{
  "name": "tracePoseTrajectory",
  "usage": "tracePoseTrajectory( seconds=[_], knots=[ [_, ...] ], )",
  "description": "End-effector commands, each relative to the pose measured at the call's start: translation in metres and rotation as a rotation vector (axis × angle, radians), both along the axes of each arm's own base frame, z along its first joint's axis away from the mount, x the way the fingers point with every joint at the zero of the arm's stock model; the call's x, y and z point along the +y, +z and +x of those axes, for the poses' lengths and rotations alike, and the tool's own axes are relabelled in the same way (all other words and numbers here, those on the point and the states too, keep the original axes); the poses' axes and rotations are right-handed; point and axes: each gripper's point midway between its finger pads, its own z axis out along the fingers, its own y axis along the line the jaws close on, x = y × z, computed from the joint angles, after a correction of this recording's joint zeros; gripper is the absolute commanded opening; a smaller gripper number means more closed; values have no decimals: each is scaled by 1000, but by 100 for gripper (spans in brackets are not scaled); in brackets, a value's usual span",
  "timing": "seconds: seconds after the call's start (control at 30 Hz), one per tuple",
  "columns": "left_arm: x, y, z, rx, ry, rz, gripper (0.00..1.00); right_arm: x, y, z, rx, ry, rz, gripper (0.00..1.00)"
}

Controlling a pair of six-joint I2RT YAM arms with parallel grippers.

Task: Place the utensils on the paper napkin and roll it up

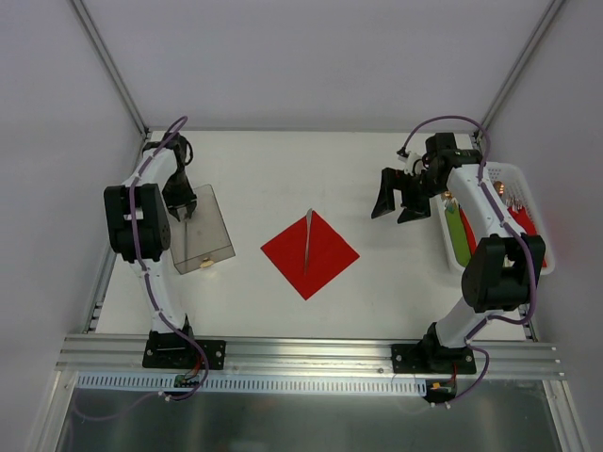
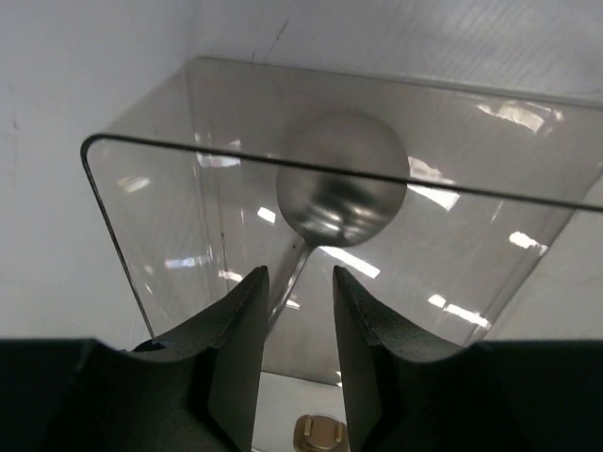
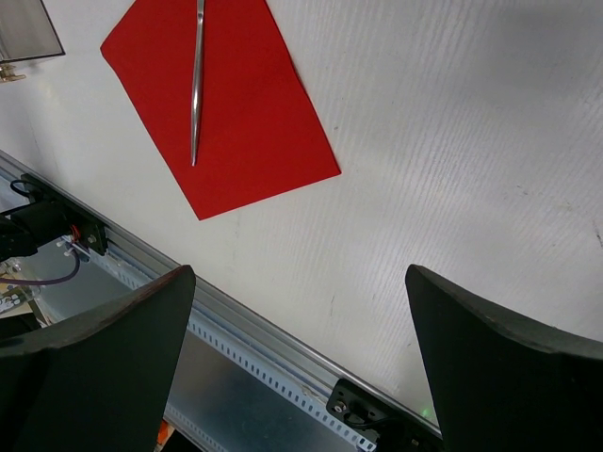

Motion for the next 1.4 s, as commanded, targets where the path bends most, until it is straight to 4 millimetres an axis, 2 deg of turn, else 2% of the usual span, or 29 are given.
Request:
tracePoseTrajectory(
  seconds=[0.0,0.2,0.33,0.47,0.67,0.73,0.83,0.87,0.93,0.97,1.03,1.07,1.1,1.13,1.17,1.2,1.23,1.27,1.3,1.33,1.37],
  knots=[
    [16,1,8,1,-15,45,33,1,10,-1,-23,24,6,99],
    [20,-16,11,31,-33,36,33,3,8,-1,-8,32,21,99],
    [20,-27,9,41,-22,13,29,4,9,-1,-5,38,28,99],
    [11,-33,5,29,-24,-33,27,5,9,-1,0,44,36,99],
    [-2,-28,7,-26,-25,-95,0,6,16,-1,-17,48,46,99],
    [-8,-11,12,-80,-37,-128,0,7,22,-1,-40,51,59,99],
    [-16,32,22,-205,-54,-159,0,13,34,-2,-82,58,100,99],
    [-22,64,26,-292,-70,-182,0,15,38,-2,-93,54,113,99],
    [-36,106,28,-408,-89,-255,0,20,48,-3,-122,67,149,99],
    [-43,153,27,-533,-119,-274,0,22,55,0,-142,74,161,98],
    [-60,200,29,-662,-179,-351,0,28,66,2,-157,94,205,95],
    [-87,229,26,-731,-255,-488,0,32,76,7,-186,105,225,94],
    [-101,254,18,-796,-301,-555,0,36,82,9,-191,108,246,92],
    [-115,277,21,-883,-337,-635,0,43,90,14,-203,119,287,89],
    [-133,277,14,-889,-374,-720,0,49,98,17,-219,124,313,88],
    [-152,295,0,-926,-442,-807,0,58,110,21,-244,134,340,86],
    [-162,310,1,-1000,-484,-838,0,66,122,27,-265,128,384,82],
    [-180,309,-14,-1014,-522,-884,0,72,130,28,-281,129,401,81],
    [-190,316,-20,-1045,-544,-940,0,83,139,28,-303,147,420,79],
    [-200,323,-25,-1047,-477,-1054,0,93,151,32,-332,140,458,76],
    [-207,327,-23,-1165,-544,-1099,0,99,157,32,-348,147,472,74]
  ],
)
